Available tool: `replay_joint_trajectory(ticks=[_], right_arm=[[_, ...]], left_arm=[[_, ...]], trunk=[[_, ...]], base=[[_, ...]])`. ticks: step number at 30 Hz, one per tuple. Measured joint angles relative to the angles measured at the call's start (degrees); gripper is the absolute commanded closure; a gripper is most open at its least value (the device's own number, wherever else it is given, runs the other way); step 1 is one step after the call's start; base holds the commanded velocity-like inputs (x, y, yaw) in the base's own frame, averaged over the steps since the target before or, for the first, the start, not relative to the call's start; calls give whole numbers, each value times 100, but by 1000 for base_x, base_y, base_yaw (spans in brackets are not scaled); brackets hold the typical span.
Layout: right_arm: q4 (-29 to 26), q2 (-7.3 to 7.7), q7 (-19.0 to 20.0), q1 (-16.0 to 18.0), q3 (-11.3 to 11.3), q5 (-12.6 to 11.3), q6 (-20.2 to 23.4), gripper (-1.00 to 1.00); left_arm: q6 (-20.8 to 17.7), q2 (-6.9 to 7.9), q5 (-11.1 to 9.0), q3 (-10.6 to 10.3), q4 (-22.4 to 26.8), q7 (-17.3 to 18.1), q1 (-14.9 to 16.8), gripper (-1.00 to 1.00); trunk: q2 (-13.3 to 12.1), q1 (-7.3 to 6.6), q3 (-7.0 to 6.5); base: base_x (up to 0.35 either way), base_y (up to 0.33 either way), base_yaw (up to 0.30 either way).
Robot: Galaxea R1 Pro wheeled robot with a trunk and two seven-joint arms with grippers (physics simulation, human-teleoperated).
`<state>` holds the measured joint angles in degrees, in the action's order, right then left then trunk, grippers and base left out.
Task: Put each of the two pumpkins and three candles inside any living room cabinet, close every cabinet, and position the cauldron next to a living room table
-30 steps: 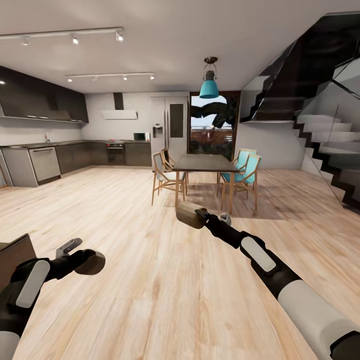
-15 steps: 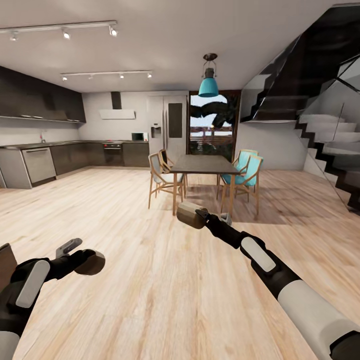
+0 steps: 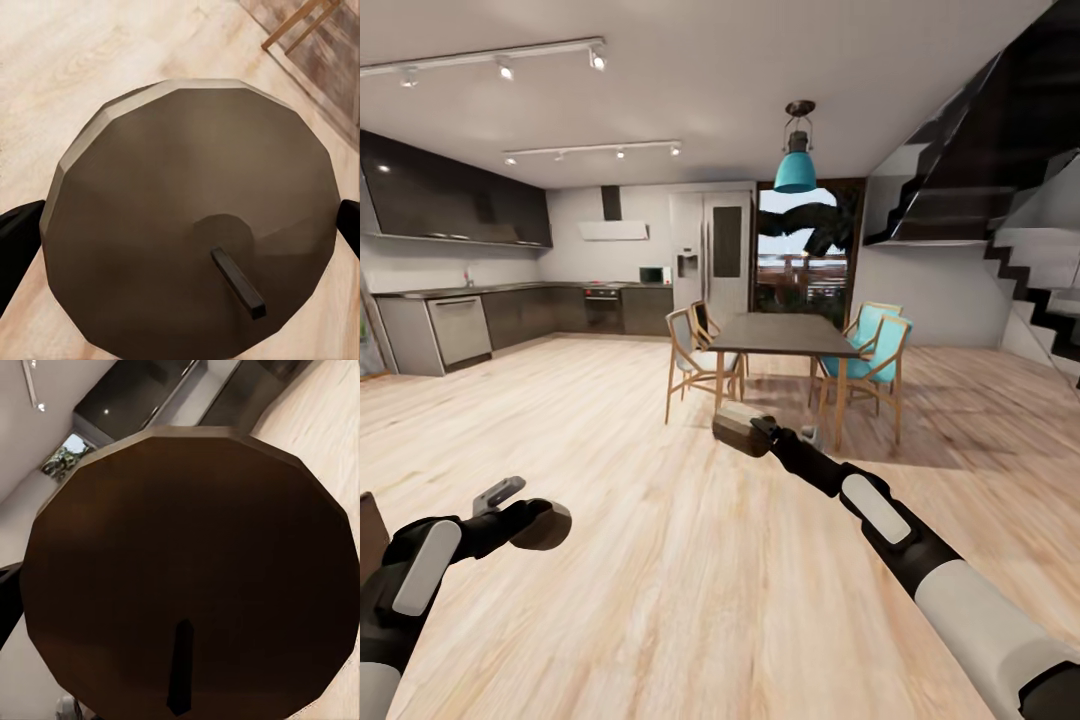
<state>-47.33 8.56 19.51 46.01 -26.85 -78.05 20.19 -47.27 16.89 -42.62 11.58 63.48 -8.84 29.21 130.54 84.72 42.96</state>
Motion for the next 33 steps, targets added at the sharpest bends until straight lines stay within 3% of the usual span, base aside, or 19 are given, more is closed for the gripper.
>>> replay_joint_trajectory(ticks=[12,18,27,33], right_arm=[[-2,-6,-6,0,-1,1,-150,100],[-6,-19,-6,0,-1,2,-150,100],[-16,-20,-7,-1,-1,12,-150,100],[-8,-28,-30,0,-2,15,-151,100]], left_arm=[[4,0,-1,0,0,-13,0,100],[12,7,4,-189,0,-39,0,100],[17,2,3,-214,-2,-45,1,100],[19,2,0,-217,0,-45,0,100]], trunk=[[0,0,-53],[0,0,-80],[0,0,-87],[0,0,-73]], base=[[266,-206,258],[264,-210,249],[263,-210,44],[263,-210,220]])
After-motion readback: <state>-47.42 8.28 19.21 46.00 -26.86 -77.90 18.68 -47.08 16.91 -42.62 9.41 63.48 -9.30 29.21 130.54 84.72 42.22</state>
